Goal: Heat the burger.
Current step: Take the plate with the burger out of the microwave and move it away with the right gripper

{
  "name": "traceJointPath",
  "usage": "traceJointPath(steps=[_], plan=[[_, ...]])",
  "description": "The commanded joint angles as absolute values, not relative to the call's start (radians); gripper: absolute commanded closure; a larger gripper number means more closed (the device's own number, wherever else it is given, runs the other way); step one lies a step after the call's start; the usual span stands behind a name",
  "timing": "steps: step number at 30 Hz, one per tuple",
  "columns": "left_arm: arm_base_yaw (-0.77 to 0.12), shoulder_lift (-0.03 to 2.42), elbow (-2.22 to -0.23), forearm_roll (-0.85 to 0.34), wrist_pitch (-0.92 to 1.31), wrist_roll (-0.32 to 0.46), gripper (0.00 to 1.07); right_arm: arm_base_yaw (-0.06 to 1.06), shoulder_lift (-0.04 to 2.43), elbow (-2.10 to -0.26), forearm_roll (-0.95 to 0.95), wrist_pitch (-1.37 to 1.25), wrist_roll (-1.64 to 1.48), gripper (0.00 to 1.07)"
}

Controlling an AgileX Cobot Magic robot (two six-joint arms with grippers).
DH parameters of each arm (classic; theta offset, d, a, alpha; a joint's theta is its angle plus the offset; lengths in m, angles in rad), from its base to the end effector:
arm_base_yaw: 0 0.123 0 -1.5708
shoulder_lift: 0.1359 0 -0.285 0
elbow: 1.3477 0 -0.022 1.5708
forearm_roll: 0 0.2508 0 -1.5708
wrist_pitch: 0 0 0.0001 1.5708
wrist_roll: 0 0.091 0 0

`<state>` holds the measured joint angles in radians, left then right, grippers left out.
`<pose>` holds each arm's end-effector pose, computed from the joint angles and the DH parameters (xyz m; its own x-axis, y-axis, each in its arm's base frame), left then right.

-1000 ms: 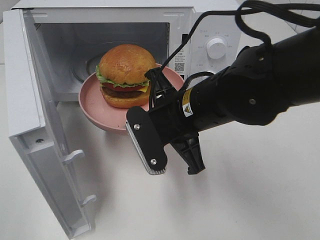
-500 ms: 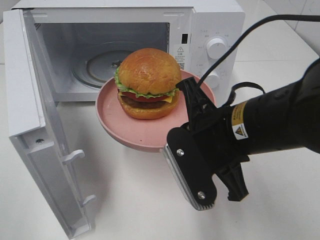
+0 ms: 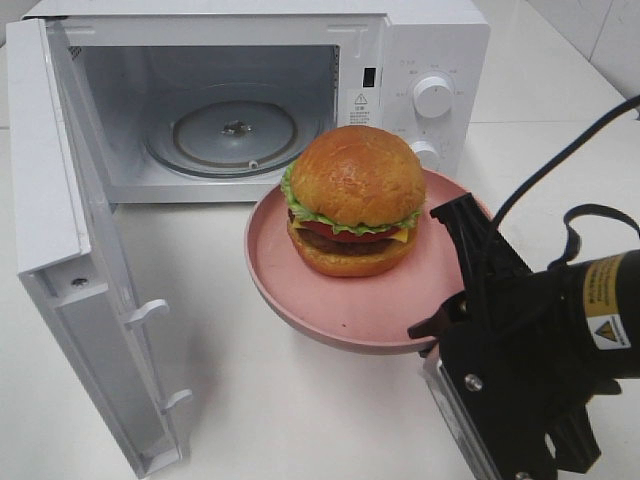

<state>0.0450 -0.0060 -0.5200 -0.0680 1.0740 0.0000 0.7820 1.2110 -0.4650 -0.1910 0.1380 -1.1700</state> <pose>-0.0085 -0.0058 0.2818 -0.4434 -0.0524 -0.8948 -0.0058 0.9984 -0.0556 0.1522 0.1478 0.1998 0.5698 -0.8116 -0.1289 -0.6401 -0.3399 -0.6891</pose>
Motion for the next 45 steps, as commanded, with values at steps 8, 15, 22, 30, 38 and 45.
traceJointPath(steps=[8,15,22,30,38,45], plan=[[0.048,-0.022,-0.519,-0.075,1.072,0.000,0.09,0.784,1.033,-0.411,-0.205,0.177,-1.137,1.07],[0.048,-0.022,-0.519,-0.075,1.072,0.000,0.09,0.784,0.937,-0.380,-0.244,0.264,-1.070,1.07],[0.048,-0.022,-0.519,-0.075,1.072,0.000,0.09,0.784,0.849,-0.380,-0.361,0.382,-0.872,1.07],[0.048,-0.022,-0.519,-0.075,1.072,0.000,0.09,0.784,0.839,-0.380,-0.565,0.496,-0.559,1.07],[0.048,-0.022,-0.519,-0.075,1.072,0.000,0.09,0.784,0.839,-0.361,-0.757,0.616,-0.242,1.07],[0.048,-0.022,-0.519,-0.075,1.072,0.000,0.09,0.784,0.839,-0.328,-0.837,0.723,-0.033,1.07]])
